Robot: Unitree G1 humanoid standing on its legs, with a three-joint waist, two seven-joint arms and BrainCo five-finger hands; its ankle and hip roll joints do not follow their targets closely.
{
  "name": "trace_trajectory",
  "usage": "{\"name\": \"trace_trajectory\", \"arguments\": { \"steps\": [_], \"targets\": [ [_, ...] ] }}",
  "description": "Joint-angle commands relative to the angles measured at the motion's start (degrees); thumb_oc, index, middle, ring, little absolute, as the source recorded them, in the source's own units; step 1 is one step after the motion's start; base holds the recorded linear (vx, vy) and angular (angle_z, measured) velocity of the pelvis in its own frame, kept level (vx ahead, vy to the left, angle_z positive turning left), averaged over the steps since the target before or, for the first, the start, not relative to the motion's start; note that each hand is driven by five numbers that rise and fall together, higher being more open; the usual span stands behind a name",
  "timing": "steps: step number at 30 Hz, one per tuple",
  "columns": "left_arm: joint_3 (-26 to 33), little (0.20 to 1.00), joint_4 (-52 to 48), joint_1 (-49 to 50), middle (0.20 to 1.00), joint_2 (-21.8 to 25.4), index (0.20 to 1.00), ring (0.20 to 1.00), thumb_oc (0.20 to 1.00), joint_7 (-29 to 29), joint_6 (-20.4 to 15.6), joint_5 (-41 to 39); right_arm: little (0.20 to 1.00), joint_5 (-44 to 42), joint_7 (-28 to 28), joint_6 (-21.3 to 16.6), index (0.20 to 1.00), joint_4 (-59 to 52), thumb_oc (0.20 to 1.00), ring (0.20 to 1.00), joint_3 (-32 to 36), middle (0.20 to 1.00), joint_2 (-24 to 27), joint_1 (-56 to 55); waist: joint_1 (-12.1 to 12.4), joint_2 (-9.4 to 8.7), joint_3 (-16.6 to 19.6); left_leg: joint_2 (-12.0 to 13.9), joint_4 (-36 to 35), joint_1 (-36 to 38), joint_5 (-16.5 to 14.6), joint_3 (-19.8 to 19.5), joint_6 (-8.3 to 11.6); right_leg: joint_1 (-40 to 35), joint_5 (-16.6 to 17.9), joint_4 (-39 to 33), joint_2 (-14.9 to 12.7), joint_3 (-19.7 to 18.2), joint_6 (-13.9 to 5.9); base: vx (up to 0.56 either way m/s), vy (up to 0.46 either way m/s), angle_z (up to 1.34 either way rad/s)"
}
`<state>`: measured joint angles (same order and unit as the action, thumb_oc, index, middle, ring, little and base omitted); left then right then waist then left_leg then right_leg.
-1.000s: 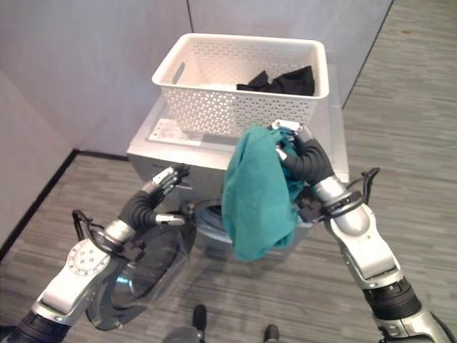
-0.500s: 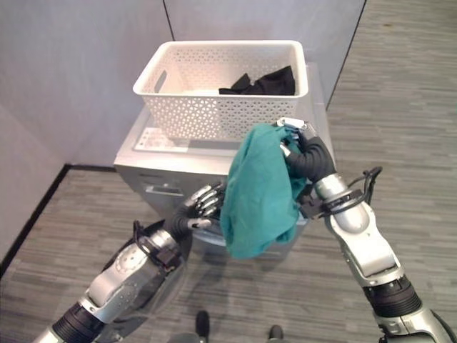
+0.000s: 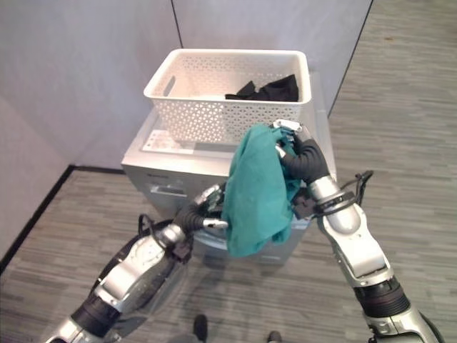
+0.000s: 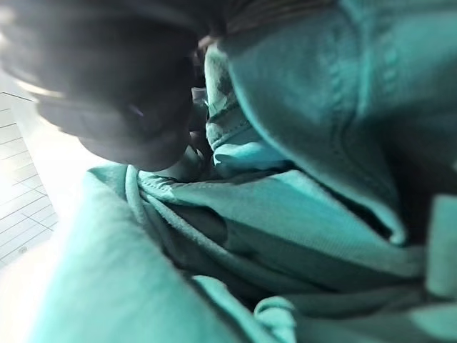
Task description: Grab the laundry basket,head to the washer,open it,put in the laundry and shut it.
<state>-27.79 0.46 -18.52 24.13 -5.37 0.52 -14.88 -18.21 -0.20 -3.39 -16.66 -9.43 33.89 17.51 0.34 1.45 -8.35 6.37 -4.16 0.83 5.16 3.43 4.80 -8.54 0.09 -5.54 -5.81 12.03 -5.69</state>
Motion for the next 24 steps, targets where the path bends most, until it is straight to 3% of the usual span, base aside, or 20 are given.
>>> {"name": "trace_trajectory", "arguments": {
  "steps": [1,9,16,20,24],
  "targets": [
    [-1.17,1.0,6.89,-9.82,1.0,-2.33,1.0,1.0,1.0,1.53,-3.03,6.27,0.2,-0.32,-1.65,-1.75,0.2,-0.97,0.2,0.2,2.91,0.2,-1.24,2.99,-0.19,-2.08,2.45,2.9,0.61,-2.49,-0.48,0.3,1.8,-3.45,-10.14,1.84,0.8,3.79,1.79,-0.02,-0.009,0.15],
    [-5.35,1.0,11.8,-15.1,1.0,-6.51,1.0,1.0,1.0,2.39,-3.23,8.32,0.2,-2.73,-1.03,-1.72,0.2,-0.29,0.2,0.2,-0.51,0.2,-3.01,4.24,-0.42,-2.22,2.95,2.83,0.14,-2.49,-0.03,-0.01,2.0,-3.32,-10.13,2.08,0.9,4.11,1.82,-0.01,-0.005,0.05],
    [-7.16,1.0,14.67,-12.26,1.0,-7.98,1.0,1.0,1.0,-0.01,-0.66,-1.55,0.2,-4.28,-0.64,-0.6,0.2,0.56,0.2,0.2,-2.38,0.2,-3.24,5.29,-0.55,-1.83,3.04,2.93,1.04,-2.54,-0.52,0.08,1.77,-3.83,-9.94,1.72,0.85,3.96,1.84,-0.01,0.001,0.0],
    [-6.89,1.0,12.98,-9.85,1.0,-4.67,1.0,1.0,1.0,-2.71,1.14,-4.24,0.2,-4.99,-0.07,-0.26,0.2,0.79,0.2,0.2,-1.78,0.2,-2.77,5.5,-0.51,-1.69,3.06,2.87,1.84,-2.53,-1.12,0.25,1.49,-3.95,-9.86,1.72,0.62,3.72,1.73,0.0,0.0,0.0],
    [-7.18,1.0,7.65,-9.02,1.0,3.27,1.0,1.0,1.0,-5.91,3.86,-10.58,0.2,-6.29,0.44,-0.49,0.2,1.1,0.2,0.2,-1.7,0.2,-3.41,5.89,-0.16,-1.24,3.19,2.65,2.01,-2.54,-1.3,0.48,1.19,-4.02,-9.6,1.84,0.25,3.94,1.53,0.0,0.0,0.0]
  ]
}}
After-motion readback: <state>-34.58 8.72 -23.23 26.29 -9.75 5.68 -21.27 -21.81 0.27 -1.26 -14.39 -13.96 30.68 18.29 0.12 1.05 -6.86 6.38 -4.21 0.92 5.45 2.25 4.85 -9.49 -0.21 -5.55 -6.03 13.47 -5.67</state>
